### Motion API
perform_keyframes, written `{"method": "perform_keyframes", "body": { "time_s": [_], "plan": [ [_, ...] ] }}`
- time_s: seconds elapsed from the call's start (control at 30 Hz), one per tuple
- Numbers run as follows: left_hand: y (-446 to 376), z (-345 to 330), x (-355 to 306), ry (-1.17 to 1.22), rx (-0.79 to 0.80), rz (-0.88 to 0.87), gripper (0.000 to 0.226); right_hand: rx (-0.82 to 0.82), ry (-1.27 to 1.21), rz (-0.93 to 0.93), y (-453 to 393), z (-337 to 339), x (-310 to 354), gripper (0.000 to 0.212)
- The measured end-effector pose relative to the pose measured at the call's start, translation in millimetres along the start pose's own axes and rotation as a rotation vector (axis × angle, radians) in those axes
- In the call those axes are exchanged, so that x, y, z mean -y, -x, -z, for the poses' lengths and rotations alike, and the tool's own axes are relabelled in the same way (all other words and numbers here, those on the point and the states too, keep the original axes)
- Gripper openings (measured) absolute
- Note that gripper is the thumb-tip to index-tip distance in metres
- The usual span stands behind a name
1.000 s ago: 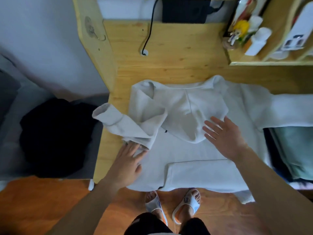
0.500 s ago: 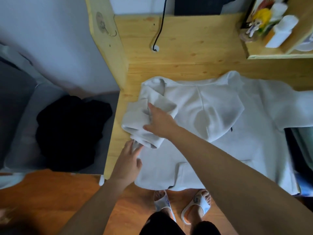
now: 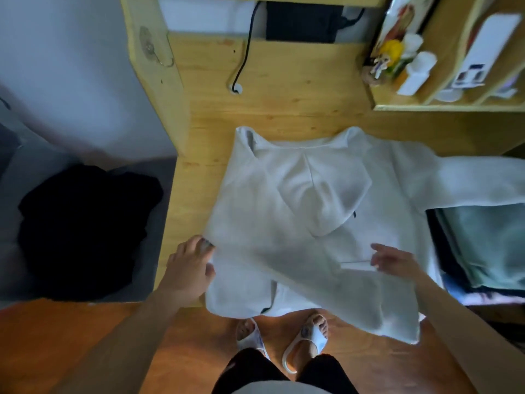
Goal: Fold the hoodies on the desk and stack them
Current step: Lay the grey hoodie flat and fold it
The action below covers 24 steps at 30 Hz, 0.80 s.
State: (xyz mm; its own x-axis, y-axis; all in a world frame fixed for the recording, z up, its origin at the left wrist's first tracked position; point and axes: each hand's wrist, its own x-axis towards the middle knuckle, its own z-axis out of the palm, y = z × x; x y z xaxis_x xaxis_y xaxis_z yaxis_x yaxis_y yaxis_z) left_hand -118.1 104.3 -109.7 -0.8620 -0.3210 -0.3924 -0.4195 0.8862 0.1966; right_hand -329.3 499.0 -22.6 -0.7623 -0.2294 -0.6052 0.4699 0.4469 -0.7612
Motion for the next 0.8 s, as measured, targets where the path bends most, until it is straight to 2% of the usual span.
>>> {"method": "perform_keyframes", "body": {
  "time_s": [0.03,0.13,0.2,0.27,0.37,0.47,0.5,0.53,0.6,0.67,0.8],
  "plan": [
    [-2.2,2.1,0.7,0.002,0.015,0.002,0.048,-0.084,0.009,-0.038,-2.6,12.0,-11.0,0.009],
    [-8.0,7.8,-0.2,-0.009,0.052,0.031,0.04,-0.086,0.06,-0.158,-9.5,21.9,-39.9,0.018],
    [-8.5,10.2,-3.5,-0.027,0.07,0.042,0.041,-0.168,0.264,-0.132,-8.1,9.6,-45.7,0.004],
    [-7.1,13.8,-9.7,-0.042,0.076,0.055,0.04,-0.25,0.521,-0.067,-7.2,-6.0,-51.4,0.021],
    [-13.1,32.3,-27.9,-0.112,-0.1,0.061,0.022,-0.107,0.727,-0.025,8.1,-35.1,-63.4,0.038],
    [-42.8,56.1,-52.3,-0.198,-0.349,-0.138,0.011,-0.137,0.907,0.039,9.1,-47.7,-80.4,0.039],
    [-58.1,62.6,-59.9,-0.19,-0.405,-0.223,0.011,-0.163,0.91,0.019,7.9,-49.8,-79.9,0.036],
    [-75.1,69.6,-68.3,-0.175,-0.421,-0.286,0.021,-0.169,0.923,0.013,5.5,-51.6,-79.7,0.031],
    [-113.7,82.5,-83.8,-0.193,-0.358,-0.335,0.048,-0.151,0.938,0.009,5.0,-53.6,-76.2,0.022],
    [-153.5,92.0,-92.1,-0.26,-0.264,-0.328,0.062,-0.134,0.864,0.034,11.3,-53.0,-68.5,0.013],
    [-209.6,106.6,-81.8,-0.403,-0.157,-0.318,0.041,-0.047,0.71,0.097,32.4,-51.3,-43.1,0.012]
  ]
}}
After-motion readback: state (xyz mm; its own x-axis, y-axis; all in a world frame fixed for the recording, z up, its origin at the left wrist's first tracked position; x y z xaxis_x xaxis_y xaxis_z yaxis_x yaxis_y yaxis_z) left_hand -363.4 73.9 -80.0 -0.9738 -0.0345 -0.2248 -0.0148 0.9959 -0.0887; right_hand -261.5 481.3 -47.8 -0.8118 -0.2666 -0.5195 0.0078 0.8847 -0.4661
